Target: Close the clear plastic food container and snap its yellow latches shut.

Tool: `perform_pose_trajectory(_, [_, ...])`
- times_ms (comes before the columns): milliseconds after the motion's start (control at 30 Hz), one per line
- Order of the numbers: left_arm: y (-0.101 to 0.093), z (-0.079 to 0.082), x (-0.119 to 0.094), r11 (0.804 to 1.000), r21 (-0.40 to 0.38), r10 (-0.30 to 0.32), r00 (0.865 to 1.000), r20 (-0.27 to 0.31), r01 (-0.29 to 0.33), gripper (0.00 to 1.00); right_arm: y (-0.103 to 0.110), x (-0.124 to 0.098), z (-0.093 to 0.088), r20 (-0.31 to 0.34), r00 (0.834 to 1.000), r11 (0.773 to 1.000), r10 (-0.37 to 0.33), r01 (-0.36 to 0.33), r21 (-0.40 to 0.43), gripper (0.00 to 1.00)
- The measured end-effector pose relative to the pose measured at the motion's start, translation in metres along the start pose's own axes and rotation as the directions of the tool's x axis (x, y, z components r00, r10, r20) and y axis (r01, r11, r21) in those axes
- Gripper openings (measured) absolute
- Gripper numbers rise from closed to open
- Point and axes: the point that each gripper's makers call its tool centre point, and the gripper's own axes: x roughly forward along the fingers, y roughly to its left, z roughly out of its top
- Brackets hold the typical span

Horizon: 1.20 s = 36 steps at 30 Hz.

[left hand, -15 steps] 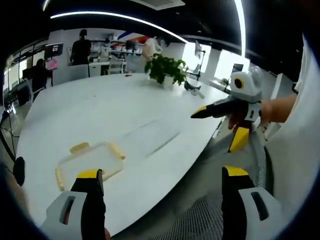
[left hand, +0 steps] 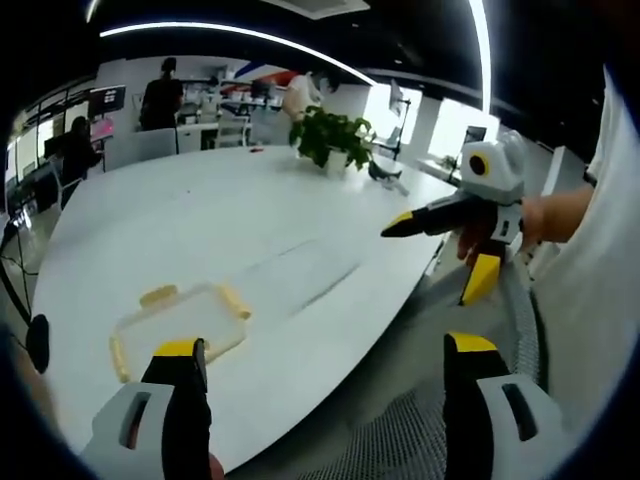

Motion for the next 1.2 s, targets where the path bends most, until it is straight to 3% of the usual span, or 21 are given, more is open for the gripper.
perform_pose_trajectory(367, [-0.001,0.0,0.0,1.0,0.01,-0.008,1.0,0.001,0.008,0.97,0.005,0.003,-0.003,-0.024,1.0,1.0,0.02,-0.021,-0.007,0.93])
perform_pose_trajectory(700, [0.002,0.0,-0.002,1.0,0.031,0.002,1.0,-0.01,-0.002,0.95,0.0,0.0,0.004,0.011,1.0,1.0,-0.007,0.007,-0.006,0.93])
perform_pose_trajectory(900, [-0.003,0.008,-0.006,1.0,0.018,-0.021,0.999,0.025,0.021,0.94,-0.002,-0.001,0.006,0.017,1.0,1.0,-0.017,0.017,-0.002,0.92])
perform_pose_trajectory(1200, [-0.006,0.01,-0.009,0.999,-0.008,-0.041,0.999,0.014,0.041,0.98,0.001,-0.001,0.01,0.015,1.0,1.0,-0.006,0.006,-0.017,0.94])
